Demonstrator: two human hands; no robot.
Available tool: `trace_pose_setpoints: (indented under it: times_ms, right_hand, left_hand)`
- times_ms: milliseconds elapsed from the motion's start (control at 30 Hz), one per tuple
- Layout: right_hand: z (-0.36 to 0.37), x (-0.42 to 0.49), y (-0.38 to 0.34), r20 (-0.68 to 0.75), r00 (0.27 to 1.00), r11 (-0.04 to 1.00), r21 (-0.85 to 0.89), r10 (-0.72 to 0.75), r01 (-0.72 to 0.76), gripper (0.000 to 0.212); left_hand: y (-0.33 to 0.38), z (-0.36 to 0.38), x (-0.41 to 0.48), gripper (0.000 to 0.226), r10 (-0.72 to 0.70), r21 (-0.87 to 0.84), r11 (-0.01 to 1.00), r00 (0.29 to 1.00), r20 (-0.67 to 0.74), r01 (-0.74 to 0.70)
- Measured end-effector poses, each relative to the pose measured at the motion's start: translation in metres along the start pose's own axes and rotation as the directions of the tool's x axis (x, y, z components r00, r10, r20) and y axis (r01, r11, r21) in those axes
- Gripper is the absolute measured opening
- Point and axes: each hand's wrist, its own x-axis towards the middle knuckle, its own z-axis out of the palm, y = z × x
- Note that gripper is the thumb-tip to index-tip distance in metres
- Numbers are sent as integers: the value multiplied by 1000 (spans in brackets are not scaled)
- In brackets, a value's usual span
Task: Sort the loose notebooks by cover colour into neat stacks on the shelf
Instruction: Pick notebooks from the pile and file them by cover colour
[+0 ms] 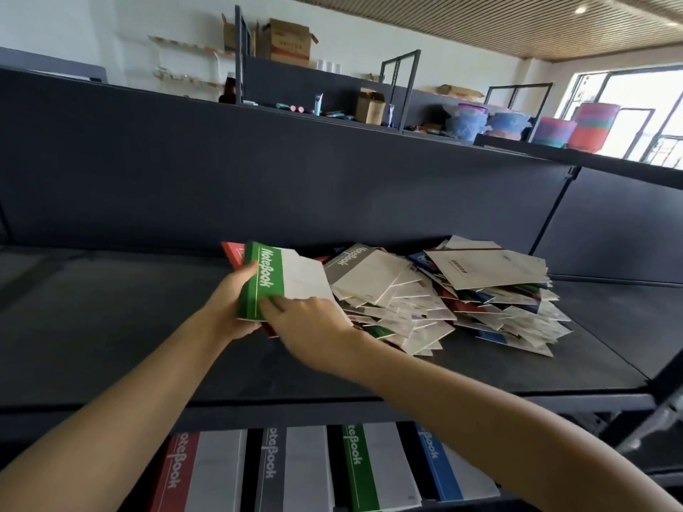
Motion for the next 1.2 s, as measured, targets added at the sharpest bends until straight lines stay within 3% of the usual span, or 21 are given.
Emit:
trace_pose_setpoints:
  times_ms: [100,167,267,333,433,600,733,800,867,933,1033,1067,1133,1200]
  right_hand:
    - [2,2,24,111,992,961,275,-61,29,47]
    - [12,11,58,165,982,871,467,87,-156,42]
    - [41,19,109,142,919,822,413,368,-393,37]
    - [57,19,126,278,871,823,305,405,-480,45]
    - [64,18,133,395,849,902,102,351,-421,49]
    - [55,21,140,413,857,933,44,310,-358,40]
    - [35,21,134,268,897,927,30,352,-373,28]
    - [19,21,113,166,925,937,9,342,-348,35]
    - [8,19,80,105,962,967,12,254,-256,44]
    - [7,12,47,107,992,996,46,73,-78,51]
    - [19,3,37,80,994,973,224,-77,57,40]
    - [23,4,45,42,997,933,357,-57,39,36]
    - [34,14,71,19,988,843,519,152,-140,35]
    - [47,24,98,93,927,802,474,364,-363,43]
  left_hand:
    - [-2,-7,-1,22,-6,81,997,1000,-28,8]
    - [0,-12,-1,24,-4,128,992,997,-71,13]
    - [3,-19,-4,20,2,139,990,991,-135,17]
    - [4,-24,-6,17,6,135,991,991,-135,12]
    - [6,-32,-8,11,22,165,986,991,-129,0]
    - [10,-39,-11,14,17,152,988,992,-122,2]
    - [12,-39,-10,21,10,141,990,993,-119,7]
    - [12,-34,-10,16,1,141,990,993,-118,16]
    - [11,-29,-8,19,-1,105,994,995,-98,12]
    - [9,-26,-5,28,-4,58,998,1000,-22,5]
    - [7,-30,-2,18,7,149,989,999,-48,0]
    - [7,-32,-2,14,2,184,983,995,-98,16]
    - [9,-36,-2,6,-1,234,971,987,-158,38]
    - [12,-39,-2,3,-2,258,965,984,-179,49]
